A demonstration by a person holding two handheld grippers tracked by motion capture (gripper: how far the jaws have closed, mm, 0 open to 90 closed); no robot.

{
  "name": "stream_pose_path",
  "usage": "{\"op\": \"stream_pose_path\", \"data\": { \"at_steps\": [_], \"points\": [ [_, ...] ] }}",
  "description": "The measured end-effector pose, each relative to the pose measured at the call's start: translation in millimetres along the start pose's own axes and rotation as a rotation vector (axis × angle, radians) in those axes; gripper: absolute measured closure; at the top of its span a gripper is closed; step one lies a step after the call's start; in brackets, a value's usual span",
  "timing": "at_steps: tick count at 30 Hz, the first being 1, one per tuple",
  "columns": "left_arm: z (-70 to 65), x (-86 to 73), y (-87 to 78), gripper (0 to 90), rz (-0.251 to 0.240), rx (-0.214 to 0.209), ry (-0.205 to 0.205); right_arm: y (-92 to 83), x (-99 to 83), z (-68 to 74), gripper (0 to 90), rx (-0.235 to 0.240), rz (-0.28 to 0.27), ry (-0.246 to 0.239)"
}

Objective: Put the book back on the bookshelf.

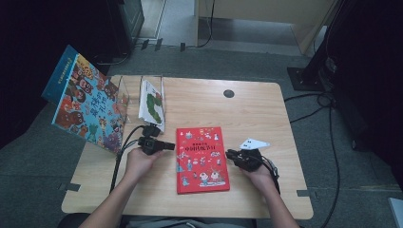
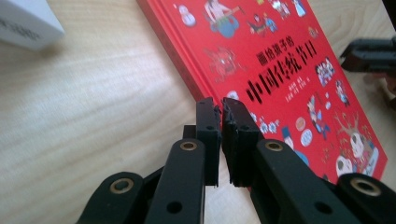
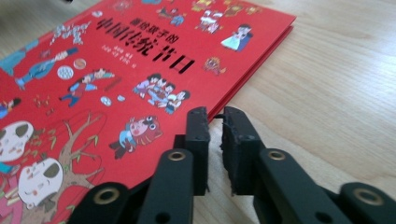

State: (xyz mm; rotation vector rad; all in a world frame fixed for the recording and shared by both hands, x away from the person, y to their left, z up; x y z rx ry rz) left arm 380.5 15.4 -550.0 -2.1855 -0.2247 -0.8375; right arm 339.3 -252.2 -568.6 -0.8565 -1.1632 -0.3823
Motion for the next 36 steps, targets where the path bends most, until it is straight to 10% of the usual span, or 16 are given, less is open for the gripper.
{"op": "stream_pose_path", "data": {
  "at_steps": [21,26,36],
  "points": [
    [-10.7,-25.6,-4.2,86.2,0.036,-0.012,-0.014,9.4,11.7,2.0,69.1,-0.014,-0.002,0.016],
    [-12.4,-31.8,2.4,88.1,0.049,0.017,0.016,8.7,10.5,-0.8,66.4,-0.028,0.068,0.175],
    [-15.8,-32.7,5.4,90.0,0.026,0.007,0.011,12.3,8.6,-0.2,66.0,-0.031,0.133,0.291]
  ]
}}
Point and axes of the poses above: each handheld gripper's, and its own axes: y roughly forward along the jaws, x roughly out of its top, z roughly to its left, the point moved 8 cm from there along y, roughly forward along the jaws, and after that the axes turned 15 degrees about -z, right-handed, at the moved point
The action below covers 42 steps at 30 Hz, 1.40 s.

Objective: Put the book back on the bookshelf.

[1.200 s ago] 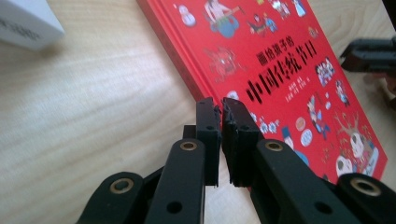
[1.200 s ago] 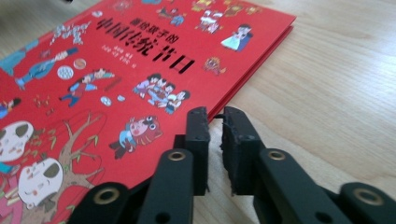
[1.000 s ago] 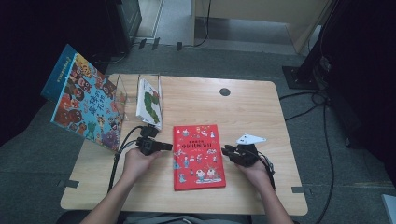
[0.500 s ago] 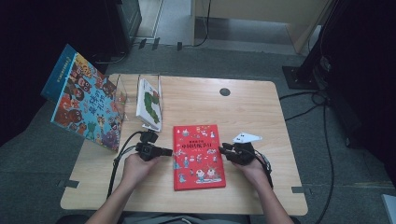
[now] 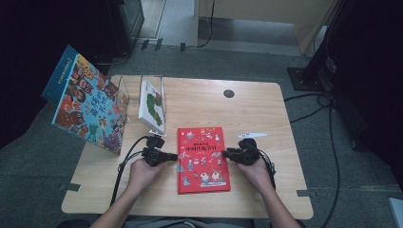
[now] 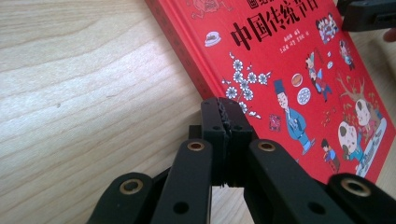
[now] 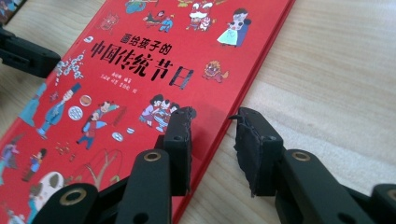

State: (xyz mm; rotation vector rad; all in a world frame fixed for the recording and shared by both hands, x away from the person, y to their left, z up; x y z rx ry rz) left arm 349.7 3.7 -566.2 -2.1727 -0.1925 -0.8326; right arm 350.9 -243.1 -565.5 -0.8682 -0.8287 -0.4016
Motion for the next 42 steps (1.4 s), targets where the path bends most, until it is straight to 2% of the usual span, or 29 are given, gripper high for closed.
{"op": "stream_pose_path", "data": {
  "at_steps": [4,7,11,17,19,23,28,34,37,42],
  "points": [
    [-0.5,0.2,0.6,90.0,-0.002,0.001,-0.004,0.2,1.1,-0.8,66.3,-0.011,0.040,0.044],
    [-2.0,-0.1,2.0,90.0,-0.008,-0.001,-0.005,2.5,3.0,0.7,66.6,-0.017,0.075,0.060],
    [-4.0,-0.4,3.8,90.0,-0.021,0.000,-0.003,4.8,6.8,-1.5,65.1,-0.046,0.122,0.093],
    [-4.5,-0.7,4.0,90.0,-0.023,0.004,-0.005,7.2,10.1,-3.3,66.5,-0.071,0.174,0.167],
    [-4.2,-0.6,4.1,90.0,-0.022,0.000,-0.011,8.1,10.8,-3.1,67.7,-0.085,0.180,0.213],
    [-5.2,-1.2,4.1,90.0,-0.030,0.015,-0.002,8.7,11.8,-2.9,68.7,-0.099,0.204,0.261],
    [-5.3,-1.4,4.1,90.0,-0.033,0.018,-0.002,8.6,13.3,-2.3,69.6,-0.112,0.228,0.270],
    [-4.7,-2.6,4.1,90.0,-0.035,0.019,-0.009,4.9,18.2,-0.2,70.4,-0.088,0.236,0.286],
    [-4.8,-2.8,4.0,90.0,-0.034,0.017,-0.014,0.3,25.2,3.3,70.6,-0.075,0.230,0.286],
    [-6.5,-3.7,4.9,90.0,-0.029,0.007,-0.021,-10.1,47.3,15.2,70.2,-0.065,0.239,0.246]
  ]
}}
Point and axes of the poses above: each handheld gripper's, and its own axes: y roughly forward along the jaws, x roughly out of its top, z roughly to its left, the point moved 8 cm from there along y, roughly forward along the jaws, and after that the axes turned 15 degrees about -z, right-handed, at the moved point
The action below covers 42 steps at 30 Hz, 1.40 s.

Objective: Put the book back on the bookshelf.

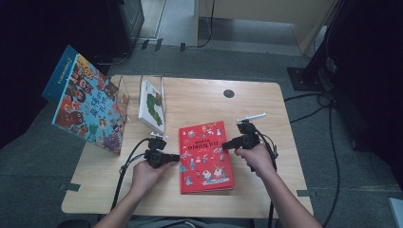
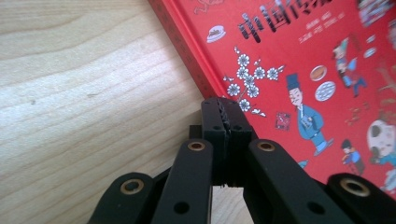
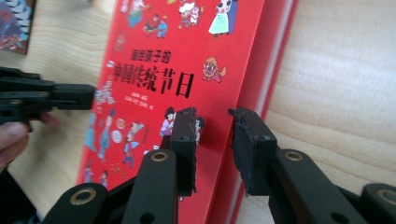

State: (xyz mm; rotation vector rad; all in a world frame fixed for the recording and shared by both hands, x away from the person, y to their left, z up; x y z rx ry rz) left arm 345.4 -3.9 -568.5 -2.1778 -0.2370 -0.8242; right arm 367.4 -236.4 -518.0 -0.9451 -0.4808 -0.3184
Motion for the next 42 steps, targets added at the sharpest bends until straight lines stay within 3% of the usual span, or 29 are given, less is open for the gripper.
{"op": "stream_pose_path", "data": {
  "at_steps": [4,12,14,20,25,30,38,42],
  "points": [
    [-2.6,-1.2,1.2,90.0,0.005,-0.013,0.000,-12.6,15.8,17.1,72.7,-0.001,0.000,-0.042],
    [-7.3,-2.8,4.6,90.0,0.002,-0.031,-0.022,-26.6,41.5,62.7,77.5,0.042,0.087,-0.091],
    [-8.6,-3.2,5.5,90.0,-0.005,-0.032,-0.021,-24.7,45.7,77.0,78.9,0.035,0.133,-0.100],
    [-7.7,-3.5,5.7,90.0,-0.013,-0.047,-0.038,-2.9,48.1,108.4,80.0,0.034,0.196,-0.159],
    [-6.0,-1.5,5.1,87.1,-0.015,-0.055,-0.045,11.0,49.2,114.9,80.8,-0.022,0.252,-0.194],
    [-5.4,1.5,2.6,86.1,-0.025,-0.054,-0.034,16.5,53.1,120.2,82.5,-0.041,0.314,-0.202],
    [-1.3,7.4,-2.8,76.4,-0.056,-0.035,-0.026,15.8,57.4,131.7,87.7,-0.103,0.383,-0.326],
    [-2.2,9.0,-4.2,70.5,-0.056,-0.036,-0.004,13.0,55.5,133.2,88.2,-0.103,0.425,-0.373]
  ]
}}
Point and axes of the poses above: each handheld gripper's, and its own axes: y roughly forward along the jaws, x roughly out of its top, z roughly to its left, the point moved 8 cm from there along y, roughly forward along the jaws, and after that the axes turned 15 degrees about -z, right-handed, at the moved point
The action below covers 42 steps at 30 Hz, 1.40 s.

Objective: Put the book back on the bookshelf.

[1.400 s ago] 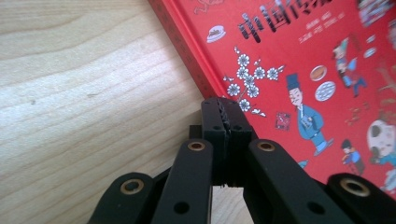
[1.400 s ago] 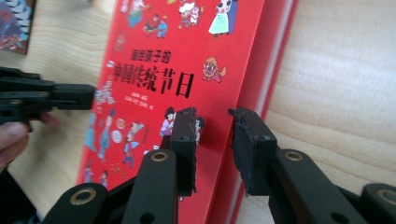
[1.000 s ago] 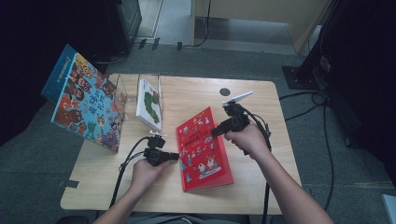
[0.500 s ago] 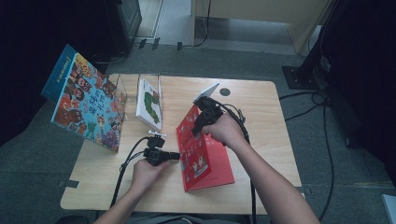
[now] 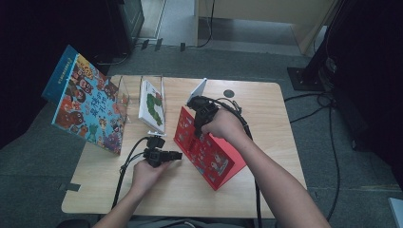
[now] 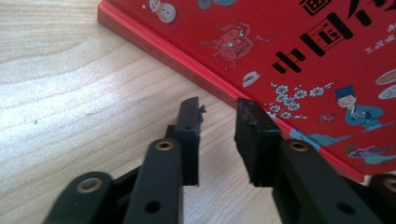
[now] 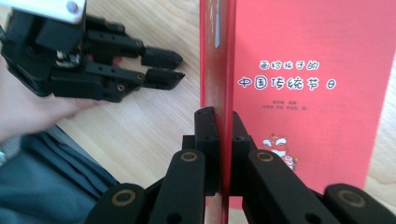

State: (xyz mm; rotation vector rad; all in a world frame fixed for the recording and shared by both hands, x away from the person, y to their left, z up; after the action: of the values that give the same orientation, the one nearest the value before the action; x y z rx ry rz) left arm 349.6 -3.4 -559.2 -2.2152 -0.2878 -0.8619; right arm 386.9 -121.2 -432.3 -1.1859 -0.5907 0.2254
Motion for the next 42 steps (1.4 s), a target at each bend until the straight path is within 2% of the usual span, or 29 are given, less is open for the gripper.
{"op": "stream_pose_path", "data": {
  "at_steps": [3,6,13,14,22,23,24,26,28,30,32,33,35,36,39,40,42],
  "points": [
    [-0.9,1.7,-1.3,63.7,-0.002,-0.015,0.008,-1.4,-0.4,0.8,88.2,0.003,-0.004,-0.013],
    [-1.3,4.7,-3.7,60.9,-0.010,-0.026,0.025,-7.4,-0.6,0.5,88.2,0.019,-0.020,-0.021],
    [-3.8,16.7,-9.0,51.6,-0.054,-0.063,0.015,-38.4,3.8,-3.1,88.2,0.059,-0.087,-0.009],
    [-4.9,18.5,-9.2,50.2,-0.059,-0.069,0.003,-42.5,4.7,-3.2,88.2,0.063,-0.097,-0.012],
    [-18.1,35.2,-7.7,46.5,-0.087,-0.156,-0.012,-60.9,8.0,0.7,88.3,0.106,-0.149,-0.049],
    [-21.0,37.0,-8.0,46.6,-0.081,-0.183,-0.016,-61.6,8.2,0.9,88.3,0.112,-0.157,-0.047],
    [-22.7,38.7,-8.2,46.4,-0.083,-0.190,-0.016,-62.0,7.3,2.6,88.3,0.131,-0.163,-0.061],
    [-23.0,39.9,-8.2,44.9,-0.066,-0.185,-0.005,-61.7,5.0,5.3,88.1,0.131,-0.174,-0.069],
    [-23.3,42.2,-9.4,43.8,-0.060,-0.217,-0.037,-63.0,3.6,8.0,87.9,0.139,-0.182,-0.096],
    [-22.3,45.7,-11.8,41.7,-0.061,-0.240,-0.024,-66.8,3.2,9.1,87.7,0.160,-0.206,-0.098],
    [-23.1,52.3,-16.1,38.7,-0.088,-0.255,0.005,-71.5,2.8,9.4,87.6,0.186,-0.238,-0.109],
    [-23.3,56.4,-17.7,36.2,-0.093,-0.270,0.005,-73.5,1.7,10.2,87.4,0.201,-0.248,-0.112],
    [-24.6,66.9,-22.4,29.3,-0.133,-0.299,-0.034,-77.9,1.8,11.2,86.1,0.235,-0.291,-0.119],
    [-24.8,70.9,-25.8,28.8,-0.144,-0.313,-0.018,-81.0,1.9,12.4,85.3,0.257,-0.316,-0.126],
    [-29.5,81.2,-39.6,29.9,-0.184,-0.291,0.070,-90.3,-2.6,15.6,84.9,0.320,-0.397,-0.198],
    [-30.4,84.3,-44.6,31.4,-0.195,-0.294,0.092,-93.3,-4.9,15.6,84.9,0.336,-0.426,-0.233],
    [-30.0,91.0,-56.0,38.6,-0.234,-0.311,0.119,-99.5,-7.9,14.2,85.0,0.382,-0.497,-0.269]
  ]
}}
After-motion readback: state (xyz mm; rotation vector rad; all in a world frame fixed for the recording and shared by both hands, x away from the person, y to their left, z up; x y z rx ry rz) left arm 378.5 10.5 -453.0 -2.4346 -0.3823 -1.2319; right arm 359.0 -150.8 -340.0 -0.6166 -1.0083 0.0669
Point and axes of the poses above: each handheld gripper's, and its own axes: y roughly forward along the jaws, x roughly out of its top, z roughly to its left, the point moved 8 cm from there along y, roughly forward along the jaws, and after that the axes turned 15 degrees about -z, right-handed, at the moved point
